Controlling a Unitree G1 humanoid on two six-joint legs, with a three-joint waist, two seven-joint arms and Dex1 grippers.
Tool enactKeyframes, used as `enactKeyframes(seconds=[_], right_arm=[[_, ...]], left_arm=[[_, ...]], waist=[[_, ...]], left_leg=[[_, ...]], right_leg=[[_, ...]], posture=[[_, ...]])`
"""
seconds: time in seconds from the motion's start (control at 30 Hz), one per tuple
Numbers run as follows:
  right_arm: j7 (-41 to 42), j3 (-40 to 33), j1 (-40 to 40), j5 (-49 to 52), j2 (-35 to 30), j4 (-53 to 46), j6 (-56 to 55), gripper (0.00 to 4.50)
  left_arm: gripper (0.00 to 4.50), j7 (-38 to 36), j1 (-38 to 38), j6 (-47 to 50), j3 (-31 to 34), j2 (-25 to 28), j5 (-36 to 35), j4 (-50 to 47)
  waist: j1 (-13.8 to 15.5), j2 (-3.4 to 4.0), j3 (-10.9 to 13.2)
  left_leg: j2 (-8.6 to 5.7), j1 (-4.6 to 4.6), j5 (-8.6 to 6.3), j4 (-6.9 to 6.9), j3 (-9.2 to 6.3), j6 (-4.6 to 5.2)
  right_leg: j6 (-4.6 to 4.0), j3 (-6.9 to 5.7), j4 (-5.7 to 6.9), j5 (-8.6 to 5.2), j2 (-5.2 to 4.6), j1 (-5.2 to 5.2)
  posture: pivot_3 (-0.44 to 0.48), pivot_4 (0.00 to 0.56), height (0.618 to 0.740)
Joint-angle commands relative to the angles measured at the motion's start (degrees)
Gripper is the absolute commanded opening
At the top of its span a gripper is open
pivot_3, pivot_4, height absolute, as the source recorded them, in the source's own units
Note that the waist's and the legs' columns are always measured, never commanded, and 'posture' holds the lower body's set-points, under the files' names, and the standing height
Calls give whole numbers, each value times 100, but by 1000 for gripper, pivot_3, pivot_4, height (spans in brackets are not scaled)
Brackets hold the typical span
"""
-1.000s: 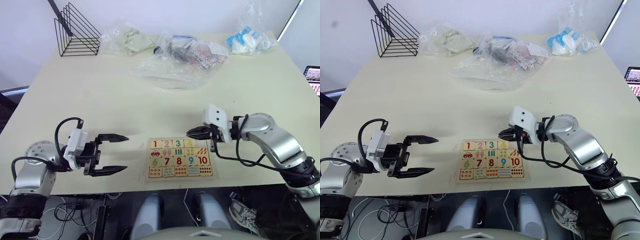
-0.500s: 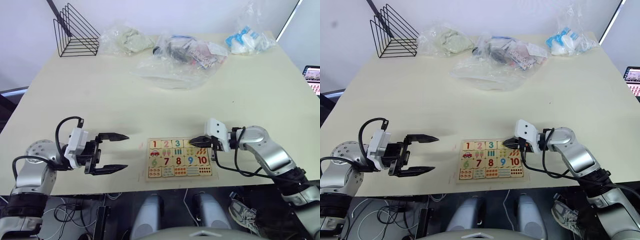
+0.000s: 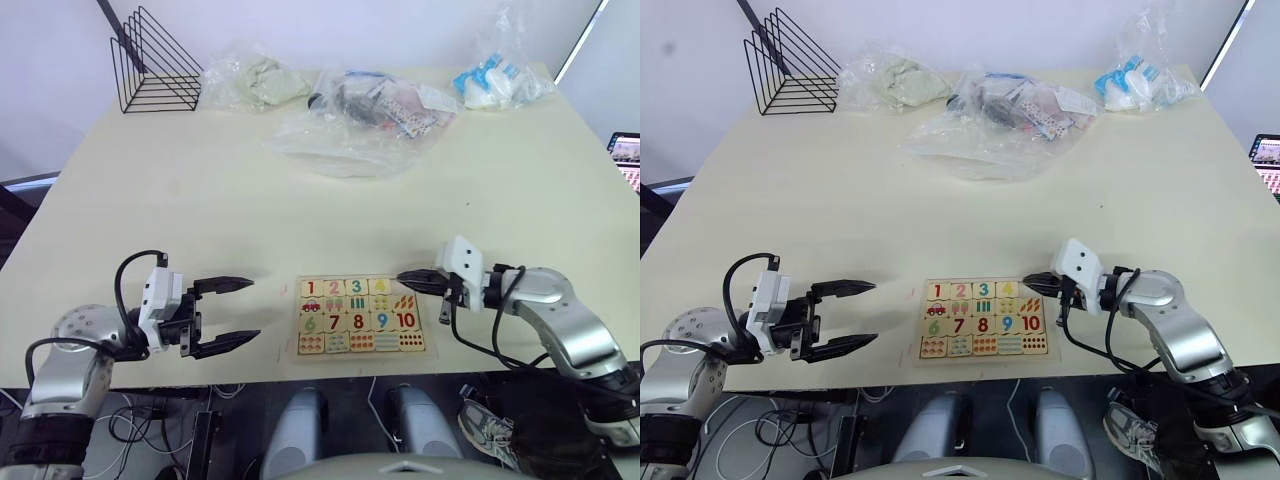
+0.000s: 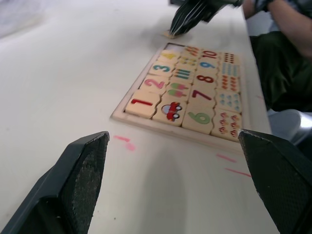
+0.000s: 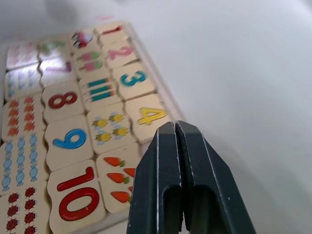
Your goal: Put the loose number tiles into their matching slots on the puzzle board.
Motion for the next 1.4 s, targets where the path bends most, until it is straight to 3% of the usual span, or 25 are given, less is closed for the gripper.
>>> enactKeyframes(seconds=[0.03,0.2,0.23,0.33,0.5,0.53,0.57,0.87,1.4], right_arm=[[-433,-995,623,419,76,-428,-89,33],[-586,-1946,1605,714,260,-600,-614,33],[-537,-2134,1832,780,274,-610,-739,269],[-412,-2546,2398,879,247,-579,-1019,1304],[90,-3276,3408,1195,273,-399,-1600,3903],[243,-3391,3582,1246,280,-314,-1776,4298],[299,-3514,3707,1312,321,-245,-1880,4407],[1058,-3804,4179,1474,367,590,-2606,4407],[1561,-3648,3649,1391,288,1725,-3355,4407]], left_arm=[[4500,671,230,215,364,-220,-15,-314],[4500,1065,451,354,529,-480,-34,-516],[4500,1114,489,386,555,-512,-52,-539],[4500,1187,585,400,615,-577,-52,-577],[4500,1201,728,405,792,-587,-55,-503],[4500,1188,756,375,835,-588,-49,-475],[4500,1164,792,348,872,-591,-50,-449],[4500,898,1055,234,1014,-611,-57,-280],[4500,766,1040,53,1051,-699,-2,-129]], waist=[[29,0,-1],[53,-2,-1],[56,-2,-1],[83,-2,-2],[114,0,-4],[117,-1,-4],[118,-1,-5],[119,-3,-6],[125,-4,-10]], left_leg=[[1,-1,0,-3,-3,0],[-2,1,0,0,6,0],[-2,2,0,0,8,0],[-1,5,0,0,16,0],[0,14,0,-2,28,0],[0,15,0,-2,31,0],[0,19,0,-2,34,0],[5,39,-1,-2,39,1],[4,41,-1,-2,49,1]], right_leg=[[0,0,-2,0,-1,0],[4,5,-4,2,-5,4],[4,5,-3,2,-5,4],[4,6,-4,2,-3,6],[3,14,-5,1,1,11],[4,13,-7,1,1,14],[4,13,-8,1,0,20],[4,19,-9,0,3,32],[4,22,-10,0,2,34]], posture=[[0,150,740],[0,150,740],[0,150,740],[0,150,740],[0,150,740],[0,150,740],[0,150,740],[0,150,740],[0,150,740]])
